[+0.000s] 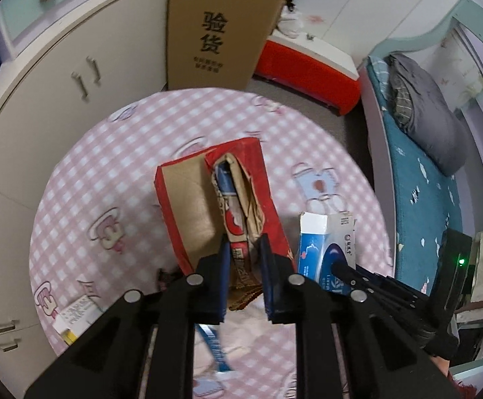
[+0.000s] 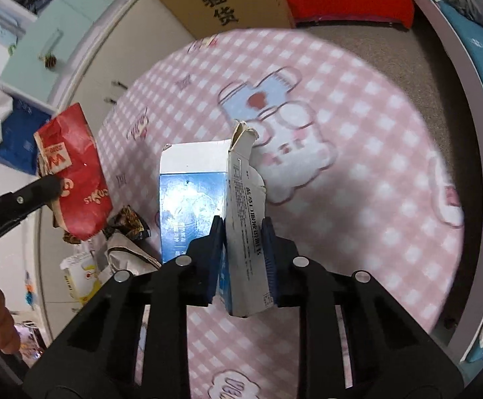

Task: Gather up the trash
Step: 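Carry both items over the bucket and open both grippers to drop them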

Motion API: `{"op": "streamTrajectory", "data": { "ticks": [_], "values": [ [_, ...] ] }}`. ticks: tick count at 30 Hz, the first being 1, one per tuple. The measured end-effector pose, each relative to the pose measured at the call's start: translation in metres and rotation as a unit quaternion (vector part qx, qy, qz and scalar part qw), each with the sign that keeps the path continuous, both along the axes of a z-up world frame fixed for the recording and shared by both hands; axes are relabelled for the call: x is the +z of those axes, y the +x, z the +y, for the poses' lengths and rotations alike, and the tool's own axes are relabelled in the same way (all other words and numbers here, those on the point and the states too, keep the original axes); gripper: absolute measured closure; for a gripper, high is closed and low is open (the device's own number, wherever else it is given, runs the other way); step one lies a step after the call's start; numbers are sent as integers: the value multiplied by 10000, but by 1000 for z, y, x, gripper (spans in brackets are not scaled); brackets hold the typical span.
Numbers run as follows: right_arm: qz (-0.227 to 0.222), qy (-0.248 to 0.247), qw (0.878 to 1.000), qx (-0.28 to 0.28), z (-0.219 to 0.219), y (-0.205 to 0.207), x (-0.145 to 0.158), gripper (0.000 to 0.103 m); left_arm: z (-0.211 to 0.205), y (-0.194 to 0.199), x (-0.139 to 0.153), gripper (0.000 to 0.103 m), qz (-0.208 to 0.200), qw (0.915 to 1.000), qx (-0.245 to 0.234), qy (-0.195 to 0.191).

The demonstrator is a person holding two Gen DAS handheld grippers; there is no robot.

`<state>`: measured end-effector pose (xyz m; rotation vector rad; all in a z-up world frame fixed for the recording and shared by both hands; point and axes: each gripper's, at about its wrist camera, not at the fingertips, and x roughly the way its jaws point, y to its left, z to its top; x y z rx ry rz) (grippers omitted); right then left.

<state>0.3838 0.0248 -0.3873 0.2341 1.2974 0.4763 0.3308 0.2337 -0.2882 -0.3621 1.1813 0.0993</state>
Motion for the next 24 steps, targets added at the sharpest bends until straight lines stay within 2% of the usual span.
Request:
{"op": "streamTrajectory", "data": {
  "ticks": [7, 13, 17, 22, 24],
  "values": [
    [-307, 109, 9990, -295, -79, 10, 40, 80, -85, 29, 25, 87, -157, 9992, -373, -72],
    [-560, 11, 9955, -762, -174, 27, 68, 80, -180, 59, 37, 87, -271, 9955, -900, -113],
    [-644, -121, 9925, -1030, -231, 37, 75, 80, -239, 76, 39, 87, -311, 9922, -1201, -97],
    [-635, -142, 9908, -1184, -271, 46, 76, 80, -288, 91, 34, 87, -240, 9895, -1425, -73],
    [-594, -90, 9913, -1168, -281, 52, 75, 73, -302, 97, 33, 87, -211, 9891, -1457, -63]
  ]
}}
